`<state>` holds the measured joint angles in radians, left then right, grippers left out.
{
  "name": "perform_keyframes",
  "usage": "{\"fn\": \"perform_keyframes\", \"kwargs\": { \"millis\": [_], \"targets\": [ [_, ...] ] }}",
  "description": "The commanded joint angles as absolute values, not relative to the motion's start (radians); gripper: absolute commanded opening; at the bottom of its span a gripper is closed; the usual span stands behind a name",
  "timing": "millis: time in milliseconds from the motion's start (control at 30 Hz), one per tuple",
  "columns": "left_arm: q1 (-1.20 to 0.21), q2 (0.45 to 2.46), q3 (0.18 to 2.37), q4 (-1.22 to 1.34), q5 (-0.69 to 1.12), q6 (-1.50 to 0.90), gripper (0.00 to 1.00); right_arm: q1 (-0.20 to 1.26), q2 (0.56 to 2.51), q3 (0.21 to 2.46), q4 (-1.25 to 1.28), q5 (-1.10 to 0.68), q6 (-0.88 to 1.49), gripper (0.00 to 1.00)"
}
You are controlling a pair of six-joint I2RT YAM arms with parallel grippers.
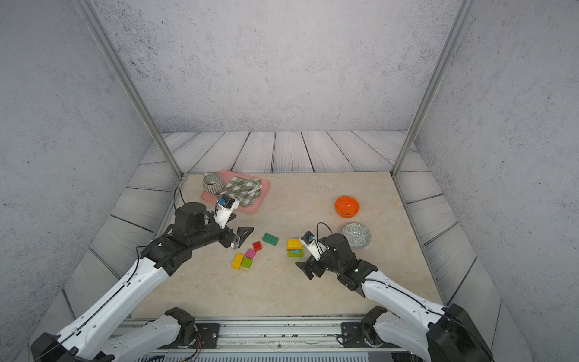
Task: Assemble the letter s with lego
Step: Pick up the lego brick from the center of the board.
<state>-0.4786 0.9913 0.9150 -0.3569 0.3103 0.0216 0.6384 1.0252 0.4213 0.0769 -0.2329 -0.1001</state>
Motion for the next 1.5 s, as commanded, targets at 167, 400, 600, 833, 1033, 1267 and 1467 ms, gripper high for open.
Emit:
{"fn": "perform_keyframes", "kwargs": {
  "millis": [167, 400, 600, 833, 1033, 1267, 1467],
  "targets": [
    [-0.468, 1.002, 0.907, -0.341, 0.308, 0.017, 0.95, 0.643, 1.233, 0.316, 0.451, -0.187, -0.041, 1.0],
    [-0.463, 1.0, 0.908, -0.346, 0.304, 0.021, 0.95, 0.646, 1.485, 0.301, 0.696, -0.154, -0.05, 1.0],
    [-0.459, 1.004, 0.908, -0.345, 0.313, 0.021, 0.95, 0.646, 1.617, 0.333, 0.804, -0.121, -0.081, 1.0],
    [-0.453, 1.005, 0.908, -0.342, 0.318, 0.021, 0.95, 0.645, 1.7, 0.379, 0.857, -0.118, -0.135, 1.0],
    [-0.449, 1.006, 0.908, -0.343, 0.321, 0.02, 0.95, 0.645, 1.716, 0.406, 0.86, -0.171, -0.15, 1.0],
    [-0.448, 1.005, 0.907, -0.342, 0.327, 0.018, 0.95, 0.657, 1.664, 0.38, 0.841, -0.287, -0.107, 0.94],
    [-0.446, 1.003, 0.91, -0.341, 0.33, 0.018, 0.95, 0.688, 1.627, 0.329, 0.852, -0.315, -0.076, 0.87]
  ]
}}
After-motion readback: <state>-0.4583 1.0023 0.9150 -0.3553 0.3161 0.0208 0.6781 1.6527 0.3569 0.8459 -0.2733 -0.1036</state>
